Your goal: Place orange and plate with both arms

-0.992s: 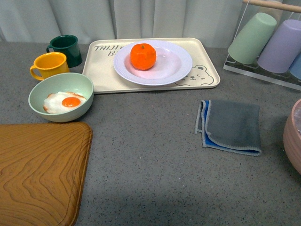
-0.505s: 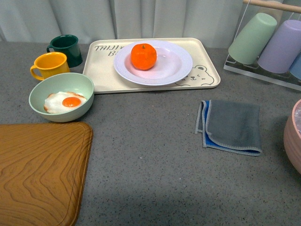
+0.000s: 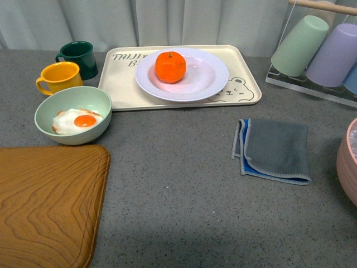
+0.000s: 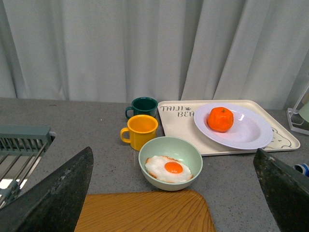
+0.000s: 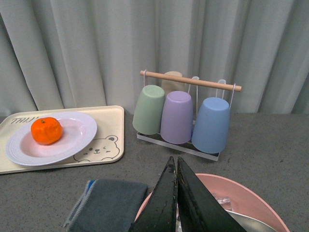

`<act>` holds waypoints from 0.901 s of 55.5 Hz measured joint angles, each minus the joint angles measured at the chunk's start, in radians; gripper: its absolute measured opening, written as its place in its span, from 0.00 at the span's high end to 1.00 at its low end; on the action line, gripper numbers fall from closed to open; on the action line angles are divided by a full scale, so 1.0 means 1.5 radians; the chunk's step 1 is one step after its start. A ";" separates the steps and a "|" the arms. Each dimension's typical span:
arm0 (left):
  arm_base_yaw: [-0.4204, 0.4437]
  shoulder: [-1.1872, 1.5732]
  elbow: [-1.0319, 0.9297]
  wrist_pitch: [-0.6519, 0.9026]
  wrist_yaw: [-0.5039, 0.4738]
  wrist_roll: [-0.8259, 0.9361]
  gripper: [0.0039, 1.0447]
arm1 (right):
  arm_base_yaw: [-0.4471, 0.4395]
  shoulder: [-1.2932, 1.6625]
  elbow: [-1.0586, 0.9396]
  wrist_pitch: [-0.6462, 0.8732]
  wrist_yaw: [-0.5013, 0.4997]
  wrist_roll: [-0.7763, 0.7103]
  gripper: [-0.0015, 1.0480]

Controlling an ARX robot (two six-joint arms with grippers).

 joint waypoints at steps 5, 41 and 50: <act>0.000 0.000 0.000 0.000 0.000 0.000 0.06 | 0.000 -0.043 -0.002 -0.039 0.000 0.000 0.99; 0.000 0.000 0.000 0.000 0.000 0.000 0.06 | 0.000 -0.269 -0.004 -0.251 0.000 0.000 0.99; 0.000 0.000 0.000 0.000 0.000 0.000 0.06 | 0.000 -0.302 -0.004 -0.284 0.000 0.000 0.99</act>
